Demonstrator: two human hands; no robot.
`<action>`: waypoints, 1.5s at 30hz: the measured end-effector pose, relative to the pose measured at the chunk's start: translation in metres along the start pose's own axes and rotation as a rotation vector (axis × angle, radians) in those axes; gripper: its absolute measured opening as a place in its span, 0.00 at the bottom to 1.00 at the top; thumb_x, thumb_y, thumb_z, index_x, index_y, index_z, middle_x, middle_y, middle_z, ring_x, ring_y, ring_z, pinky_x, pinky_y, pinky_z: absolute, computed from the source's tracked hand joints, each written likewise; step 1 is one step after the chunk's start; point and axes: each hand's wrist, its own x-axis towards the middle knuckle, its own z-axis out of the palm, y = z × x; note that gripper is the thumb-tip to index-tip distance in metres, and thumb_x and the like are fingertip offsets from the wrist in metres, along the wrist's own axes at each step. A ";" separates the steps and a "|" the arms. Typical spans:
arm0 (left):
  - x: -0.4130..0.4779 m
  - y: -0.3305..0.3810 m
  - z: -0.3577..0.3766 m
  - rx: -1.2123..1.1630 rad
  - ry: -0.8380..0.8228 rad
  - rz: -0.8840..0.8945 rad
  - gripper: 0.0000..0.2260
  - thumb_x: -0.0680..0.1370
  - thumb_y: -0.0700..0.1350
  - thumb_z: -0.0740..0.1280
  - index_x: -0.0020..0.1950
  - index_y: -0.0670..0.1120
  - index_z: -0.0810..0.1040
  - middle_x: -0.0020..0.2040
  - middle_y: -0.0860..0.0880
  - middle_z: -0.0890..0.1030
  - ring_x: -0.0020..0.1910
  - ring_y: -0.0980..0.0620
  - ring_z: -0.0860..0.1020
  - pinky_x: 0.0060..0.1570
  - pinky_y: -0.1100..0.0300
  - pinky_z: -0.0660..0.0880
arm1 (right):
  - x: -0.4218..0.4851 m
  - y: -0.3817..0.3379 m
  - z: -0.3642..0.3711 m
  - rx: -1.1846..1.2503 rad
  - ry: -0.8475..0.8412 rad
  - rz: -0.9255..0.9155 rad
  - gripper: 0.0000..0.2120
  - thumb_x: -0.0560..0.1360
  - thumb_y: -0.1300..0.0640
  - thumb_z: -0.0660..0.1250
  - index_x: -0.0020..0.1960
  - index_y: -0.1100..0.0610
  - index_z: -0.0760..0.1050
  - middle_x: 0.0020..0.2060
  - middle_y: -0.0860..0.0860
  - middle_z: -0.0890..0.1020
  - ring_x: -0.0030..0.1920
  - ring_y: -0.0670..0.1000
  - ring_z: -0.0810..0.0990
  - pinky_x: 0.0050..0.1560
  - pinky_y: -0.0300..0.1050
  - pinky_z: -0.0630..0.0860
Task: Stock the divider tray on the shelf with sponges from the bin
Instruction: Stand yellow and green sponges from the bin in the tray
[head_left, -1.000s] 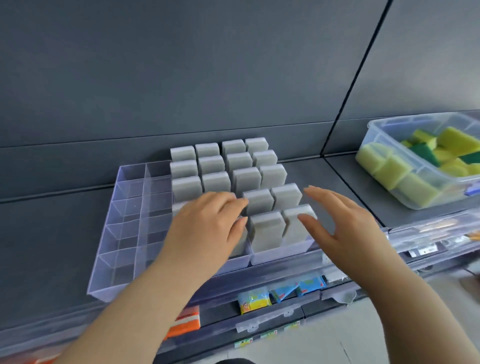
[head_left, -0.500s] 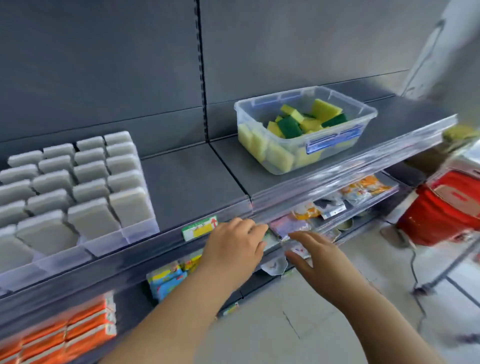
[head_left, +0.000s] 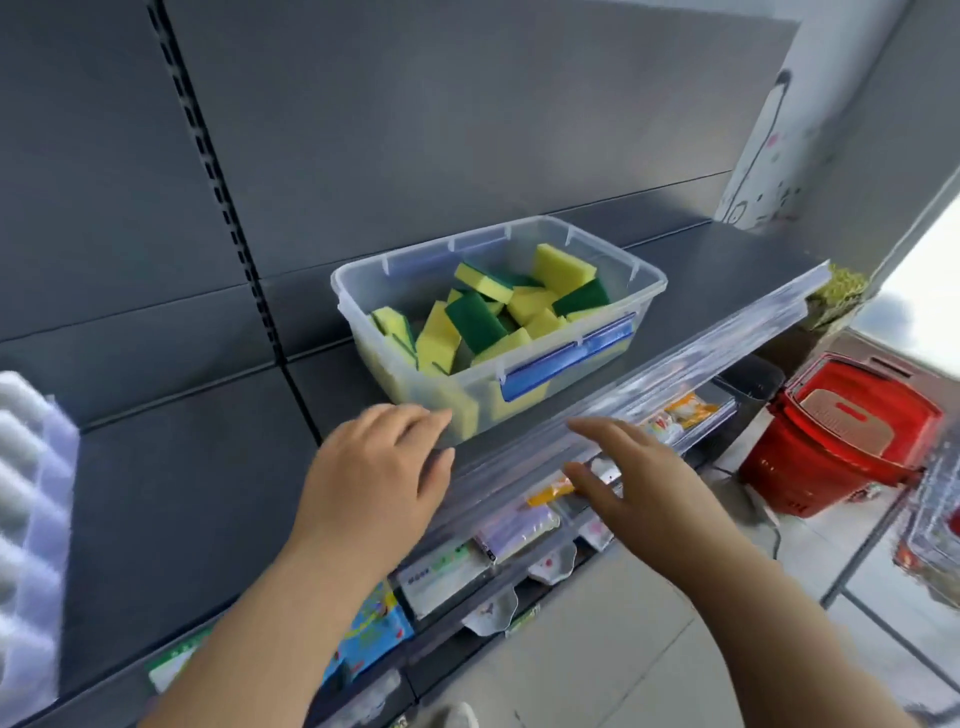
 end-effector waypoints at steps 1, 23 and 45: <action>0.019 -0.004 0.004 -0.016 0.025 0.000 0.18 0.75 0.50 0.58 0.58 0.45 0.79 0.51 0.49 0.81 0.50 0.47 0.78 0.46 0.53 0.76 | 0.017 0.005 -0.011 -0.013 0.031 0.004 0.21 0.76 0.43 0.59 0.69 0.43 0.65 0.66 0.41 0.69 0.64 0.44 0.69 0.60 0.38 0.66; 0.190 -0.034 0.096 0.217 -0.068 -0.310 0.20 0.74 0.55 0.54 0.58 0.51 0.79 0.48 0.55 0.82 0.45 0.52 0.80 0.36 0.58 0.78 | 0.348 0.071 -0.014 -0.077 -0.324 -0.424 0.23 0.77 0.47 0.62 0.70 0.48 0.64 0.66 0.49 0.71 0.62 0.51 0.72 0.57 0.40 0.67; 0.302 -0.036 0.140 0.410 -0.771 -0.508 0.31 0.76 0.54 0.64 0.75 0.54 0.53 0.65 0.48 0.68 0.63 0.46 0.69 0.53 0.52 0.70 | 0.381 0.156 -0.063 0.020 -0.348 -0.626 0.20 0.75 0.57 0.64 0.63 0.45 0.63 0.58 0.45 0.72 0.34 0.41 0.69 0.42 0.43 0.71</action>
